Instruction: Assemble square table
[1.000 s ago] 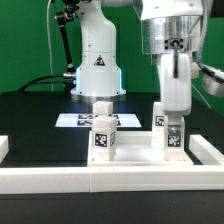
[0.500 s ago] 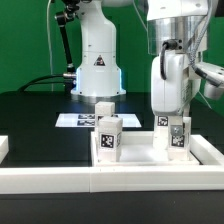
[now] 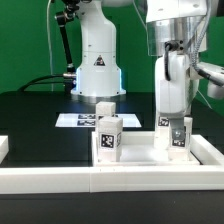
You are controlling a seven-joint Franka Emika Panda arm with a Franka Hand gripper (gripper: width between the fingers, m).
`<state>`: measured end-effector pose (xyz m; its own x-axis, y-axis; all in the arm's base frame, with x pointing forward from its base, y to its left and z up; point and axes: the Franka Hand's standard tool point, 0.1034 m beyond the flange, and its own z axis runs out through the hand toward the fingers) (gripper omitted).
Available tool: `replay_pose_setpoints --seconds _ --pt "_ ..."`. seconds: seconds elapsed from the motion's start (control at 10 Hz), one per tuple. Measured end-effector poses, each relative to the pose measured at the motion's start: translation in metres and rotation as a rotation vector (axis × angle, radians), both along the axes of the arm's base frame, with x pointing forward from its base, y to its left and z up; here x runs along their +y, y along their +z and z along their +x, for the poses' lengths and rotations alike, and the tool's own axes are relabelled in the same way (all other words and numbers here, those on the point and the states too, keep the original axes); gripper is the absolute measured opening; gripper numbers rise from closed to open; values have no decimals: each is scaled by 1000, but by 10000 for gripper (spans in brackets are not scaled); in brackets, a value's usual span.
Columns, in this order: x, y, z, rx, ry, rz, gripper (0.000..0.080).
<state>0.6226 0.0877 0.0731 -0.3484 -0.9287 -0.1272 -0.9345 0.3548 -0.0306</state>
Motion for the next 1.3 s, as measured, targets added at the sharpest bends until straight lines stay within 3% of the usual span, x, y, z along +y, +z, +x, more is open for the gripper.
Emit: replay_pose_setpoints --seconds 0.7,1.0,1.3 --pt "-1 0 1 -63 555 -47 649" --pt "0 2 -1 -60 967 -74 649" --pt "-7 3 1 -85 1214 -95 649"
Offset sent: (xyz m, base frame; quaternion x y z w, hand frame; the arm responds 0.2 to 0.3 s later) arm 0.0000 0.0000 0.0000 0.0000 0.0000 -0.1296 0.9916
